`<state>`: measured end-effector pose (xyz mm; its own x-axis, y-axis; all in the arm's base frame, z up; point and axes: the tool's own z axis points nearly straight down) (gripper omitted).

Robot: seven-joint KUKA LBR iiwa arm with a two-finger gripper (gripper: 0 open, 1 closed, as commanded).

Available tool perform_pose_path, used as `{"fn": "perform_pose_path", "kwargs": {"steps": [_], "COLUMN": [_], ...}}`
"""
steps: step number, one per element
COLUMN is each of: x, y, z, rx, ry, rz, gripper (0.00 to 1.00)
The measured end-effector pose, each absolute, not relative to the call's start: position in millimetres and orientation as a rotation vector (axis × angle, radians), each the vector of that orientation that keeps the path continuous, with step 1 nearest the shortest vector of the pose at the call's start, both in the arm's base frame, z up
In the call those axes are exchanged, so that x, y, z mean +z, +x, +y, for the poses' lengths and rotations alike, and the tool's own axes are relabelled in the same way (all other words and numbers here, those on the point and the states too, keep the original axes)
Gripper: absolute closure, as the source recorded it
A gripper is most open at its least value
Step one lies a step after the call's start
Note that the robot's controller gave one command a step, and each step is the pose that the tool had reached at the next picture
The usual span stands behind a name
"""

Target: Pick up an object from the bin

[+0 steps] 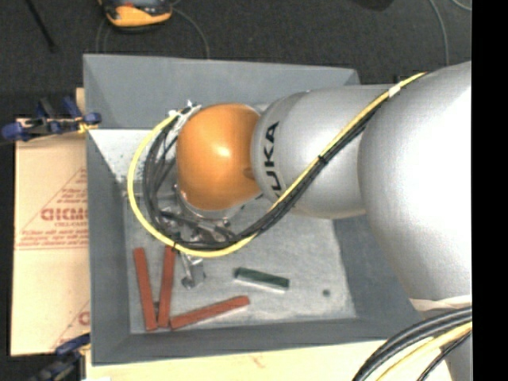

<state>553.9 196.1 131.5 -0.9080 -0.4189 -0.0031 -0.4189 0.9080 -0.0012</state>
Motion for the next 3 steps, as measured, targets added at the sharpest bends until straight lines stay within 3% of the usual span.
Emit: {"fn": "perform_pose_path", "kwargs": {"steps": [2,3], "x": [85,75], "y": [583.5,598.2], "z": [150,201], "rx": [-0.007,0.0], "ry": [-0.99,-1.414], "rz": [2.975,2.798], "gripper": [0.0,1.0]}}
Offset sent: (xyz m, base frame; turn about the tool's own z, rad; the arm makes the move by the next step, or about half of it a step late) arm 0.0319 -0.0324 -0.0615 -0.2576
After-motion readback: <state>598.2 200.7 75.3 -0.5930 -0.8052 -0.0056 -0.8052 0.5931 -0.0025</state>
